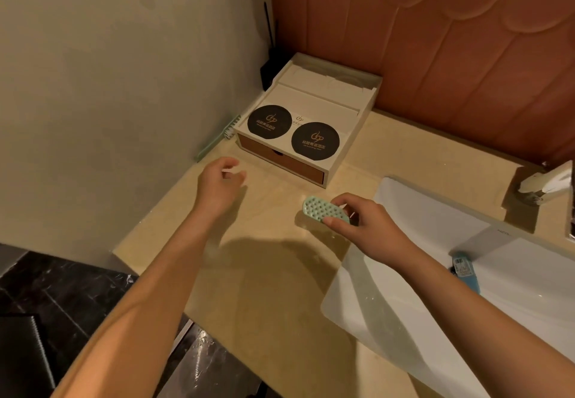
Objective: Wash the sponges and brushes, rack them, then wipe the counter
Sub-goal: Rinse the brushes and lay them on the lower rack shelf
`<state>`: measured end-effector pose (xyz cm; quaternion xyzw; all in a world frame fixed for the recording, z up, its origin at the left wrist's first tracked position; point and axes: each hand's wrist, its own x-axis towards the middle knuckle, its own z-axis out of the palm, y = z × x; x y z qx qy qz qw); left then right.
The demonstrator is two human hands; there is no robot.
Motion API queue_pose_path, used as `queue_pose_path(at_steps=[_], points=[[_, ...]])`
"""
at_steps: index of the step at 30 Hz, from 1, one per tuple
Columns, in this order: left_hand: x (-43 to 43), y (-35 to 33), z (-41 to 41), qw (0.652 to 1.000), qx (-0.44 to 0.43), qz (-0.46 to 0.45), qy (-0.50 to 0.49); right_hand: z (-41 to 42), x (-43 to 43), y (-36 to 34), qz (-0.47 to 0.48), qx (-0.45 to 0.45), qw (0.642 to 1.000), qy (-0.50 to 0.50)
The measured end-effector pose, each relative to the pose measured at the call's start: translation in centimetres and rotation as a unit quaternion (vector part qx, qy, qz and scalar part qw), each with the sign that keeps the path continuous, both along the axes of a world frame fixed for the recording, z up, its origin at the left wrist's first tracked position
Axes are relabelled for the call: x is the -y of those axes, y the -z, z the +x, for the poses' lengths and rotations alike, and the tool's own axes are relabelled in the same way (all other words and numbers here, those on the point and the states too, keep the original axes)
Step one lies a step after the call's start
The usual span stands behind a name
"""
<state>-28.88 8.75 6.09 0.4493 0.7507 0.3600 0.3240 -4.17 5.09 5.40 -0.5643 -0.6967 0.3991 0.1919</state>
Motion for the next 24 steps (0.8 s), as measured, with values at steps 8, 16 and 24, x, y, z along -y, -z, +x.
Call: queue_pose_path(at_steps=[8, 16, 24], points=[[-7.9, 2.5, -4.1, 0.927, -0.36, -0.1, 0.016, 1.6, -0.8, 0.8, -0.014, 0.005, 1.0, 0.026], [-10.1, 4.4, -5.0, 0.866, -0.474, -0.154, 0.041, 3.0, -2.0, 1.5, -0.019, 0.006, 0.999, 0.049], [-9.4, 4.0, -5.5, 0.874, -0.469, -0.121, 0.028, 2.8, -2.0, 1.9, -0.032, -0.018, 0.998, 0.06]])
